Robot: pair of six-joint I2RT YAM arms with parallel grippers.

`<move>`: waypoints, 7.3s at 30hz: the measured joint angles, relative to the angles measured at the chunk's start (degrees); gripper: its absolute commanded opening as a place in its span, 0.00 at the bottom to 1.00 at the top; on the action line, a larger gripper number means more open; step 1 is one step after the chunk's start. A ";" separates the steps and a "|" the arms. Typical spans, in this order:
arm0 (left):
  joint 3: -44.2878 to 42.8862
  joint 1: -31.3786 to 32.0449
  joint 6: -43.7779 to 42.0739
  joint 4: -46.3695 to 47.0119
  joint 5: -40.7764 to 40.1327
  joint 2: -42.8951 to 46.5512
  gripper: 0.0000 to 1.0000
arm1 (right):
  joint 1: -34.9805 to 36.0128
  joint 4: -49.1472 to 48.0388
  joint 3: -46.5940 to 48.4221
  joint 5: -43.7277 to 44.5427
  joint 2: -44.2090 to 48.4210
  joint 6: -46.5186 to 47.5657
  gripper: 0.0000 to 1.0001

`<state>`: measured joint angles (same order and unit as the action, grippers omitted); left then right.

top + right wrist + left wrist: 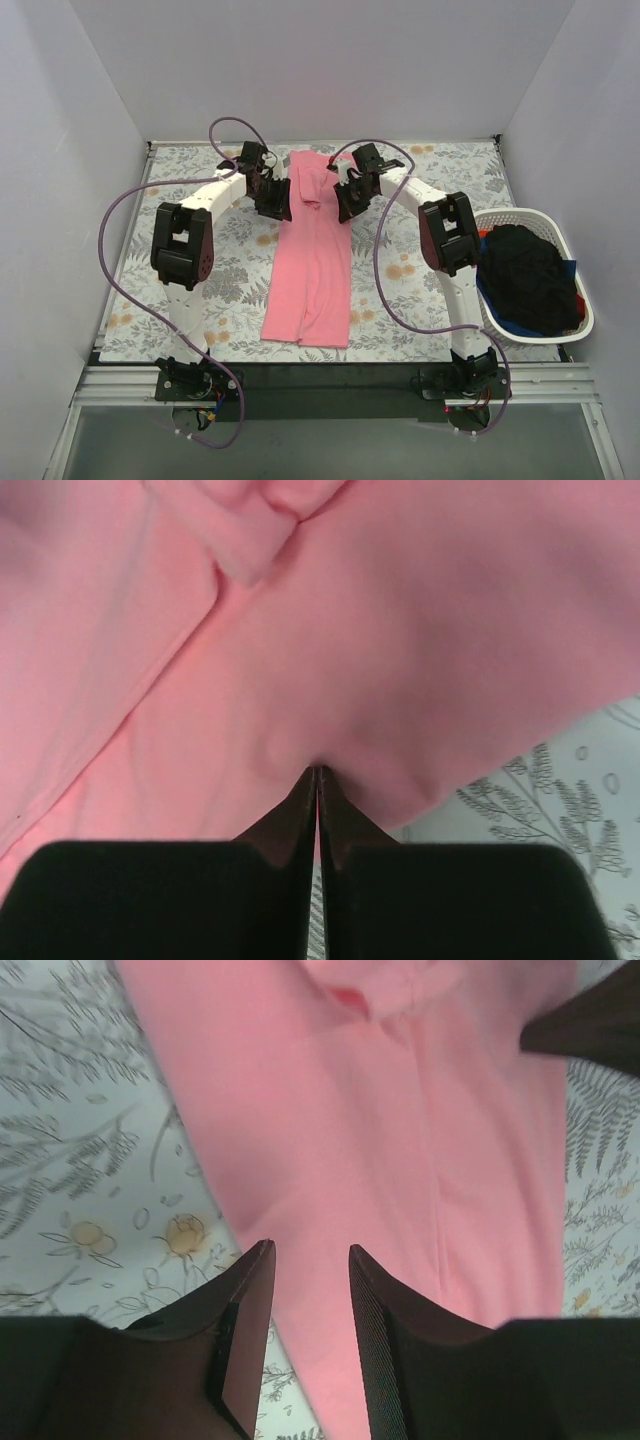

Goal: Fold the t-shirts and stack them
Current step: Fold the tshirt

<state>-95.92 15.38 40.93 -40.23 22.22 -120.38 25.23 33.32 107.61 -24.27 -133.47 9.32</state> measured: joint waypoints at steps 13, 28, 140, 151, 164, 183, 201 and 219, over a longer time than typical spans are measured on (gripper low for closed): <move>0.42 -0.07 3.69 1.29 2.91 -5.79 0.33 | -0.28 -2.93 9.42 7.93 -5.62 -2.93 0.07; -8.94 -0.50 1.36 0.90 4.04 -10.38 0.57 | -2.12 -4.55 12.17 5.22 -5.99 -0.92 0.65; 39.23 13.64 -46.29 -5.05 17.20 45.24 0.00 | 19.98 -0.24 -51.28 1.44 58.73 34.86 0.01; 26.58 5.31 -51.71 -2.62 19.08 26.56 0.00 | 11.74 -0.44 -39.12 -0.81 42.66 44.15 0.01; 11.39 -0.70 -54.29 -0.33 19.06 10.01 0.00 | 4.81 -0.90 -22.86 -3.02 25.51 50.05 0.01; 4.61 -1.92 -53.64 4.04 16.26 -0.31 0.00 | 2.10 -2.21 -13.09 -3.15 14.23 50.93 0.01; 5.55 -3.74 -44.50 11.04 9.38 3.02 0.43 | -0.46 -7.45 -9.05 -0.39 15.67 40.17 0.79; 24.57 -4.42 -3.72 16.26 30.38 12.26 0.38 | 1.01 -10.12 -23.80 -21.97 22.40 2.01 0.35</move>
<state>-71.35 10.96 37.21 -23.97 52.60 -108.12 26.24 23.20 83.81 -46.24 -111.07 11.33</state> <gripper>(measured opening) 0.367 0.349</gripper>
